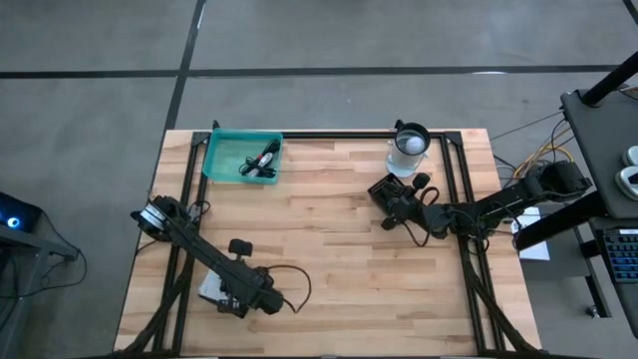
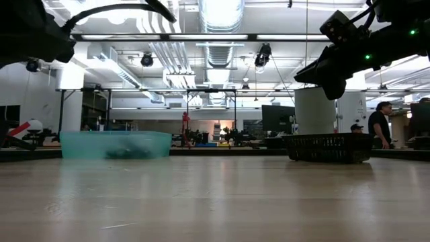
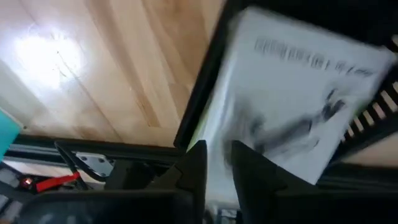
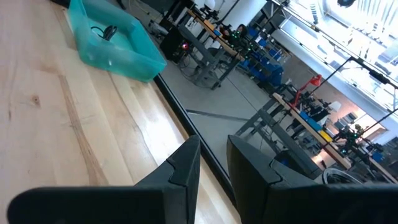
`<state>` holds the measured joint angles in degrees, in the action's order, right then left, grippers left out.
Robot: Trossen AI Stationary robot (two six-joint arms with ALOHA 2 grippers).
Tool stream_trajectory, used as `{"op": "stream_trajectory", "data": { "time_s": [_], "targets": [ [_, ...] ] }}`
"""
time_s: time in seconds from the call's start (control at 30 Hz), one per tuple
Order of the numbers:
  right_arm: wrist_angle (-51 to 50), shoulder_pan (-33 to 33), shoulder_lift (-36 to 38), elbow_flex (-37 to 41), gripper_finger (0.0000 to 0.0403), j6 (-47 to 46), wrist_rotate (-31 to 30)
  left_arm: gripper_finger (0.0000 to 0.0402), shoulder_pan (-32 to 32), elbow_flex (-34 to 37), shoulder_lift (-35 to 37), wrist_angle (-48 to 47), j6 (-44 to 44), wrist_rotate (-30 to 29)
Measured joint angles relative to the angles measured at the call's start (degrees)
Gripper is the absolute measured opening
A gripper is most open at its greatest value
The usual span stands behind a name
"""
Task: Pick and place items into bin
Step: Put the white card reader box into the bottom black bin, then return to Home Position
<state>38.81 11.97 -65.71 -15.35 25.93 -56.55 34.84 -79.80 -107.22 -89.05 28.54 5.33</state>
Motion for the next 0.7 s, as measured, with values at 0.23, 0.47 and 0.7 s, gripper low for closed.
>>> {"op": "stream_trajectory", "data": {
  "time_s": [0.23, 0.47, 0.7],
  "targets": [
    [-0.02, -0.01, 0.00, -0.02, 0.0068, -0.01, 0.02, 0.0103, -0.33, -0.55, 0.07, -0.04, 2.66, -0.95],
    [-0.01, 0.00, 0.00, -0.04, 0.0068, -0.02, 0.02, 0.0125, -0.75, -2.71, 2.55, 0.10, 2.67, -5.90],
    [0.00, 0.00, 0.00, -0.04, 0.0068, -0.02, 0.02, 0.0125, -0.73, -1.84, 11.28, 8.53, 5.58, -26.95]
  ]
}}
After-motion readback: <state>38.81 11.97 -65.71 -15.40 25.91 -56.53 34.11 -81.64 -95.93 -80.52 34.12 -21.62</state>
